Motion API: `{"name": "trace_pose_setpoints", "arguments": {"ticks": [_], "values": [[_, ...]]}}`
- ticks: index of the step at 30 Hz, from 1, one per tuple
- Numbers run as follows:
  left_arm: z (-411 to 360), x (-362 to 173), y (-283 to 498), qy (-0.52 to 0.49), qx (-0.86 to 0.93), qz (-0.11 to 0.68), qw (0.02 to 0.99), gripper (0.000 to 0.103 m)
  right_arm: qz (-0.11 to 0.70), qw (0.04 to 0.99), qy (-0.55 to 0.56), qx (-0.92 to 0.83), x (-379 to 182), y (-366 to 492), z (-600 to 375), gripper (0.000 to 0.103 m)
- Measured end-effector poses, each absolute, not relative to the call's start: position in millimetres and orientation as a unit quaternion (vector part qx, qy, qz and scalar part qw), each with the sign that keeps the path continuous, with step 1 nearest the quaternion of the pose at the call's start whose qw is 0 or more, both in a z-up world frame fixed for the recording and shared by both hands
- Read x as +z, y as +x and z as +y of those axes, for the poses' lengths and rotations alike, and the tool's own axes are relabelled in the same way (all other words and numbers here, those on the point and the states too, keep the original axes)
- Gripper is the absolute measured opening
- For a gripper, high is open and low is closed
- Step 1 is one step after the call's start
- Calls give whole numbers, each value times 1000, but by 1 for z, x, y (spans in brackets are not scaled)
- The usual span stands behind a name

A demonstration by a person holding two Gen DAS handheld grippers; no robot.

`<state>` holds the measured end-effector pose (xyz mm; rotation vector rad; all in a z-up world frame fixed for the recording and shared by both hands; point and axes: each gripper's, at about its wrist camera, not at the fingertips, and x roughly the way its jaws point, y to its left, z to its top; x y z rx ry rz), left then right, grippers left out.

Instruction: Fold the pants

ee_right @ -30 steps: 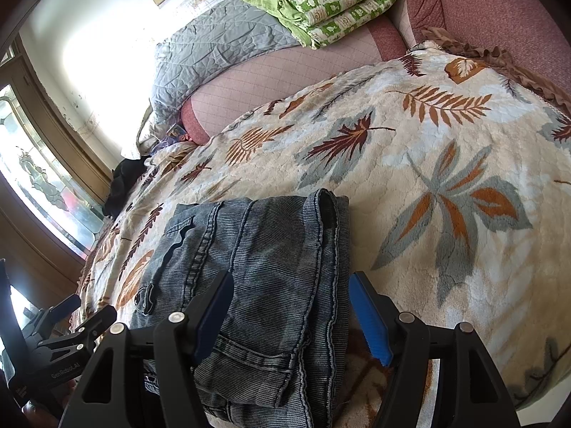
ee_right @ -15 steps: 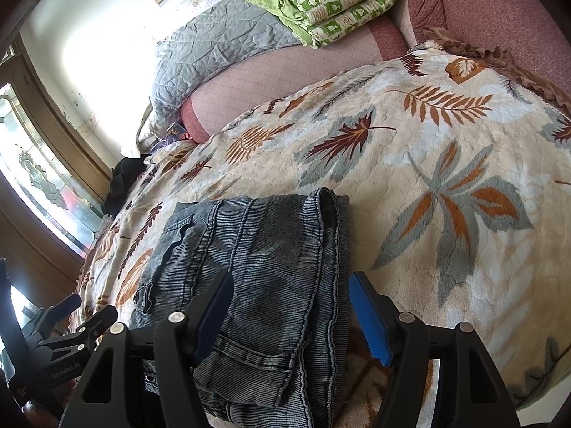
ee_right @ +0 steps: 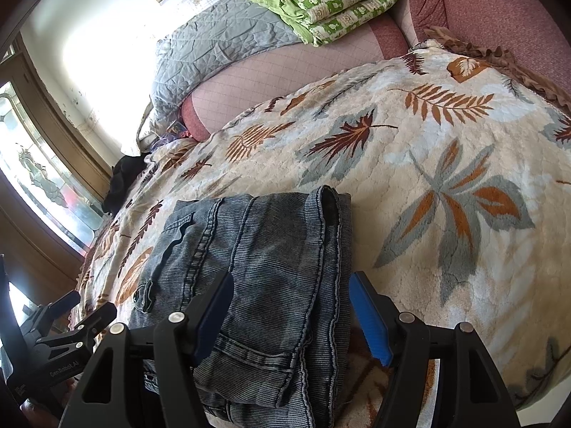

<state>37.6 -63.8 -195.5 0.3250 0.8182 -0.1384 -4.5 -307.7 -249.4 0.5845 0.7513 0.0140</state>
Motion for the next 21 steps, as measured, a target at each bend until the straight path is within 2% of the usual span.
{"name": "trace_pose_setpoints", "arguments": {"ticks": [21], "values": [[-62,-198,37,156,-68,399,901,100,362,889,281,9,-250,-4,-308,71]]}}
